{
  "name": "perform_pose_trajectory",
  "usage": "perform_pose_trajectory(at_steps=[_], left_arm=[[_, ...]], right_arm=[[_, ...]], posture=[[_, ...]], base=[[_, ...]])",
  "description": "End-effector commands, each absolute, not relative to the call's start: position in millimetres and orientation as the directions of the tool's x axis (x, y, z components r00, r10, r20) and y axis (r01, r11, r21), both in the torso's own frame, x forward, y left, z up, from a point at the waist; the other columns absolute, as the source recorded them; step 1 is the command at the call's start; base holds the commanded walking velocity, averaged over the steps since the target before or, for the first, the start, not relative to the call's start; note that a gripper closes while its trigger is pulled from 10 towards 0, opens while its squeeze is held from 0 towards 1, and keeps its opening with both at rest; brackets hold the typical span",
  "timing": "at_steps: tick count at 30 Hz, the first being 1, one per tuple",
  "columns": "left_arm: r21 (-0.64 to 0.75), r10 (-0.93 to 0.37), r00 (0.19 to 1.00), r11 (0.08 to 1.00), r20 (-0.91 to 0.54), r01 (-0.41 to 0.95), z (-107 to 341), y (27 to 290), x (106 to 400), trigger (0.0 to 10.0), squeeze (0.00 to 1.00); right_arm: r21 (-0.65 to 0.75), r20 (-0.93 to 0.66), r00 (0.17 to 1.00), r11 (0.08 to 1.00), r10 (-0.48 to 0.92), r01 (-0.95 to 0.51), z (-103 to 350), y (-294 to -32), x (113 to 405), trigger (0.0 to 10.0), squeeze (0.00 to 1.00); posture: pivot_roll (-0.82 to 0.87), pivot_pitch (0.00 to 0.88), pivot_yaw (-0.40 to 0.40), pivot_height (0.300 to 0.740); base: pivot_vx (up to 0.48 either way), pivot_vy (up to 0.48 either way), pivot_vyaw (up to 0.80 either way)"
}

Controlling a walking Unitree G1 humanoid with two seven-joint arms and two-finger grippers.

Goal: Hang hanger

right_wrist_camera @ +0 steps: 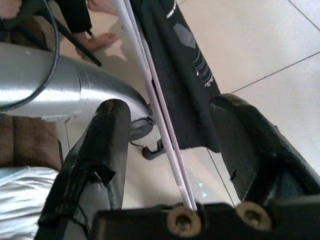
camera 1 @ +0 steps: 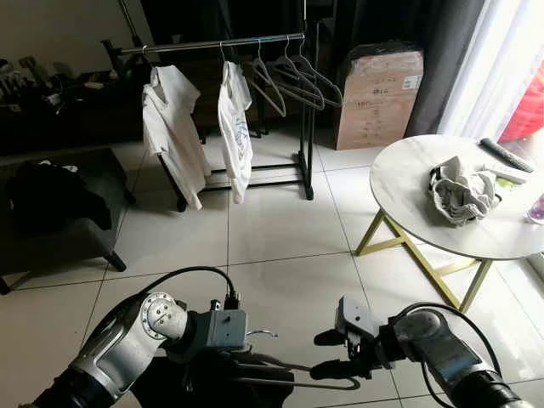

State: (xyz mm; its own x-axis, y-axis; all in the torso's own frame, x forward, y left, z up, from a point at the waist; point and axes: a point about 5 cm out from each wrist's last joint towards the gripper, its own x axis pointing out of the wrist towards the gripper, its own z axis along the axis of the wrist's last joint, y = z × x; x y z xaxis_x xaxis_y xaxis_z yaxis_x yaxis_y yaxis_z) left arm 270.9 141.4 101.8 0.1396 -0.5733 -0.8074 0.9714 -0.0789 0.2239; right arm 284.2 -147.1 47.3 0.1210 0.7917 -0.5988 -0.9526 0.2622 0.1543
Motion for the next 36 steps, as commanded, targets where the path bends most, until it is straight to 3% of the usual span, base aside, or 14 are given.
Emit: perform_pose_trajectory(at_steps=[1, 11, 19, 25, 29, 32, 36], left_arm=[[0.228, -0.569, 0.152, -0.066, -0.808, 0.971, 102, 144, 272, 10.0, 0.0], [0.237, -0.57, 0.165, -0.054, -0.805, 0.97, 102, 143, 273, 10.0, 0.0], [0.294, -0.592, 0.231, -0.01, -0.772, 0.956, 105, 137, 282, 10.0, 0.0], [0.29, -0.602, 0.23, -0.003, -0.765, 0.957, 106, 134, 282, 10.0, 0.0], [0.283, -0.606, 0.225, -0.002, -0.763, 0.959, 105, 134, 281, 10.0, 0.0], [0.273, -0.611, 0.216, 0.0, -0.762, 0.962, 105, 132, 280, 10.0, 0.0], [0.273, -0.615, 0.216, 0.002, -0.758, 0.962, 105, 130, 280, 10.0, 0.0]], right_arm=[[0.135, -0.603, 0.149, 0.284, 0.784, -0.949, 43, -139, 286, 10.0, 0.0], [0.158, -0.563, 0.191, 0.331, 0.804, -0.93, 41, -125, 287, 10.0, 0.0], [0.206, -0.54, 0.153, 0.306, 0.828, -0.93, 38, -114, 282, 10.0, 0.0], [0.212, -0.543, 0.158, 0.317, 0.824, -0.924, 36, -113, 281, 10.0, 0.0], [0.196, -0.551, 0.193, 0.351, 0.812, -0.916, 33, -112, 282, 10.0, 0.0], [0.12, -0.592, 0.312, 0.464, 0.743, -0.878, 27, -112, 291, 10.0, 0.0], [0.116, -0.595, 0.319, 0.472, 0.738, -0.874, 27, -112, 291, 10.0, 0.0]], posture=[[0.03, 0.112, 0.066, 0.74], [0.03, 0.115, 0.067, 0.74], [0.03, 0.119, 0.063, 0.74], [0.03, 0.121, 0.062, 0.74], [0.03, 0.123, 0.062, 0.74], [0.04, 0.126, 0.061, 0.74], [0.04, 0.127, 0.06, 0.74]], base=[[0.0, 0.0, 0.0], [0.0, 0.0, 0.0], [0.0, 0.0, 0.0], [0.0, 0.0, 0.0], [0.0, 0.0, 0.0], [0.0, 0.0, 0.0], [0.0, 0.0, 0.0]])
